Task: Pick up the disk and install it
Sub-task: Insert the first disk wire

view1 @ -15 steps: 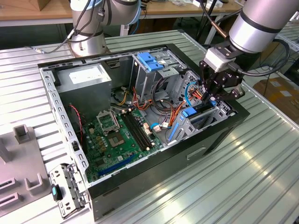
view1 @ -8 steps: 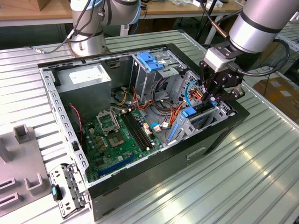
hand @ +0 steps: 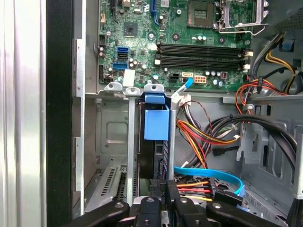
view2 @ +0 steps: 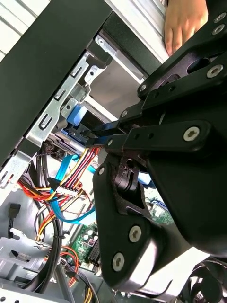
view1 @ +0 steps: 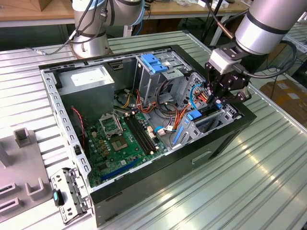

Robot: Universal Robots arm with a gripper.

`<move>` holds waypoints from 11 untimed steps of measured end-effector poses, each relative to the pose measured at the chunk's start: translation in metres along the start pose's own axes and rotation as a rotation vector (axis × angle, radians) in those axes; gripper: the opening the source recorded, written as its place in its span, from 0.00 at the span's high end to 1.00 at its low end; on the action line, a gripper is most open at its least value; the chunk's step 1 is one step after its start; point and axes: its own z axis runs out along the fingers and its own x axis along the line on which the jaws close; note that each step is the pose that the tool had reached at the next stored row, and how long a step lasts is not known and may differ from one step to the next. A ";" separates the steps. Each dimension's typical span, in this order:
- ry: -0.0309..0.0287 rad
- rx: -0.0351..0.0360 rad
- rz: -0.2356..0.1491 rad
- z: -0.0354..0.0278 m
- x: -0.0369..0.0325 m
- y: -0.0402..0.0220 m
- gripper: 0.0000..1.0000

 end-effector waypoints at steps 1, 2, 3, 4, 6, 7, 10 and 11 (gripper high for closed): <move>0.0003 0.0003 0.005 0.0000 0.0002 0.0000 0.83; 0.0005 0.0005 0.012 0.0000 0.0004 0.0000 0.83; 0.0010 0.0006 0.018 0.0000 0.0004 0.0000 0.83; 0.0011 0.0006 0.021 0.0000 0.0004 0.0000 0.83; 0.0013 0.0005 0.025 0.0000 0.0005 0.0000 0.83; 0.0013 0.0006 0.026 0.0000 0.0005 0.0000 0.83; 0.0013 0.0007 0.027 0.0001 0.0006 0.0000 0.83; 0.0015 0.0007 0.027 0.0002 0.0006 0.0000 0.83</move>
